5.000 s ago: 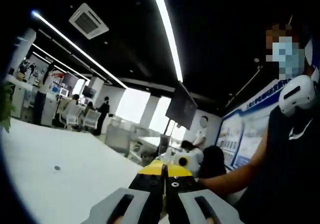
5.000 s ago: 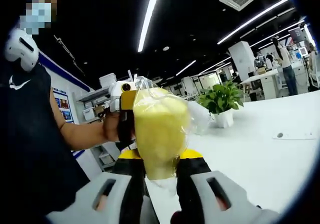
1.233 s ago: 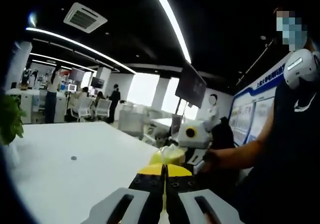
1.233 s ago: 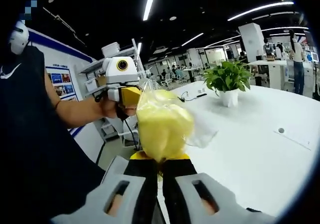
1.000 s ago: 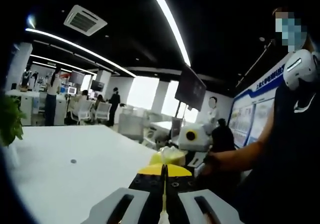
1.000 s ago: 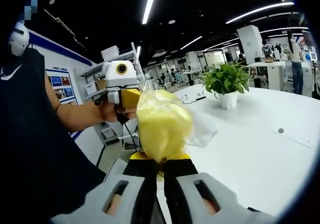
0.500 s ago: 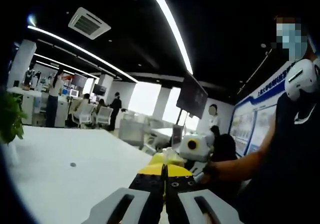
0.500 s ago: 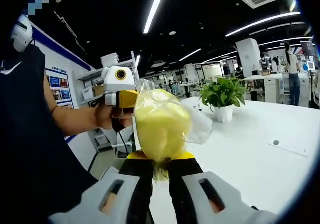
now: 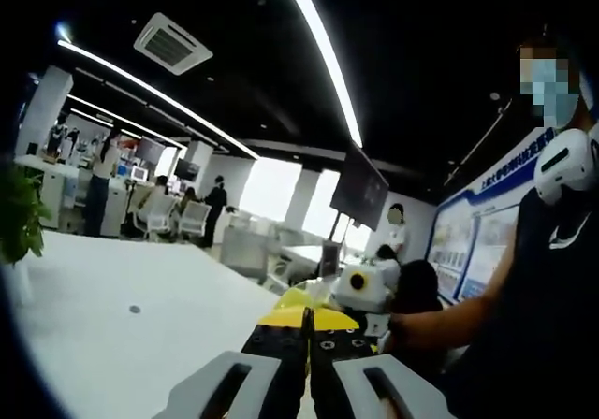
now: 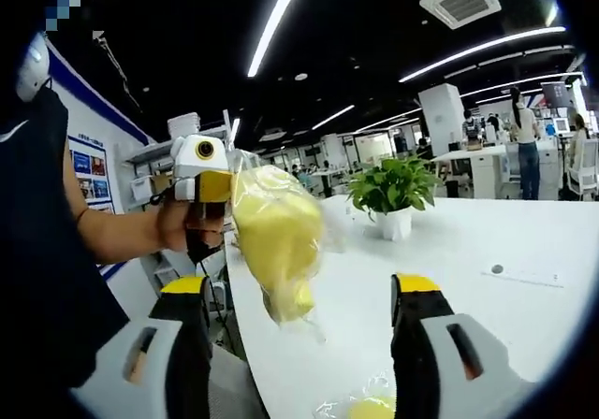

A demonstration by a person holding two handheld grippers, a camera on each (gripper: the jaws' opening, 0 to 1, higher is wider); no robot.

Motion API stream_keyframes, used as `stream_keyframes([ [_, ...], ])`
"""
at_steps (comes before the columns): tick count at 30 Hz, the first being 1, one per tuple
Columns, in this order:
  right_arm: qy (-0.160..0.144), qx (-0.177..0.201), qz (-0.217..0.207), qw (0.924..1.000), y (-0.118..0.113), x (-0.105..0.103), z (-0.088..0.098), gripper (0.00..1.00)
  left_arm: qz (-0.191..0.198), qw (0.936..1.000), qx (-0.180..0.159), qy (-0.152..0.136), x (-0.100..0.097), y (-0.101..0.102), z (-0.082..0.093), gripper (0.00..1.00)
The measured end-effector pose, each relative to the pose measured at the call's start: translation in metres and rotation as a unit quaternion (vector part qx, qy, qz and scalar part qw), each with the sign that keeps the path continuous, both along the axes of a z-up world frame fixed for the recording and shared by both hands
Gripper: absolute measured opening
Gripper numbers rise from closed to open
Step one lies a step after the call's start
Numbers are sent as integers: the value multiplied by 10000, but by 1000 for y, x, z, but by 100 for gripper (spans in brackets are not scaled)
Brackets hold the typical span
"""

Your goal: Compare the silicone blocks by pressing each to a similar depth, holding the contact briefly, and releasing to observe deformation and rebound differences across the visible hardness samples.

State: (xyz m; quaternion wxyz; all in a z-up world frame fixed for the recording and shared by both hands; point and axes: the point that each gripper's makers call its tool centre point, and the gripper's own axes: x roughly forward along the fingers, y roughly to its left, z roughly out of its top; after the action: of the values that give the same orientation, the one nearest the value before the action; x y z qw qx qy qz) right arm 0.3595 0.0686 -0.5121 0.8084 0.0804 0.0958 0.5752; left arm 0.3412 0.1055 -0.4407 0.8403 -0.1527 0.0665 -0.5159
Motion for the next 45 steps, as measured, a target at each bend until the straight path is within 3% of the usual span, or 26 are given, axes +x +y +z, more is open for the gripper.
stream_keyframes([
  [8, 22, -35, -111, 9999, -8, 6, 4, 96, -5, 10000, -31, 32, 2, 2, 0, 0],
  [16, -188, -209, -462, 9985, -30, 19, 5, 96, 66, 9997, -216, 66, 7, 7, 8, 0],
  [22, -267, -369, -837, 9955, -59, 29, -6, 96, 168, 9995, -153, 218, 8, 12, 0, 0],
  [25, -246, -433, -1045, 9933, -77, 30, -14, 96, 211, 9991, -178, 310, 6, 16, -4, 0],
  [28, -212, -773, -1266, 9887, -97, 32, -37, 96, 257, 9986, -232, 399, 7, 21, -7, 0],
  [32, -84, -910, -1568, 9834, -120, 33, -63, 96, 351, 9979, -273, 482, 9, 25, -12, 0],
  [34, -428, -1204, -1858, 9742, -135, 36, -75, 96, 396, 9976, -274, 507, 10, 28, -14, 0],
  [36, -357, -1273, -1939, 9721, -146, 31, -88, 96, 442, 9973, -269, 512, 10, 30, -15, 0],
  [40, -146, -1368, -2012, 9698, -165, 19, -105, 96, 476, 9968, -287, 575, 10, 35, -17, 0],
  [45, -29, -1358, -2123, 9677, -182, 6, -112, 96, 543, 9956, -314, 689, 12, 42, -22, 0],
])
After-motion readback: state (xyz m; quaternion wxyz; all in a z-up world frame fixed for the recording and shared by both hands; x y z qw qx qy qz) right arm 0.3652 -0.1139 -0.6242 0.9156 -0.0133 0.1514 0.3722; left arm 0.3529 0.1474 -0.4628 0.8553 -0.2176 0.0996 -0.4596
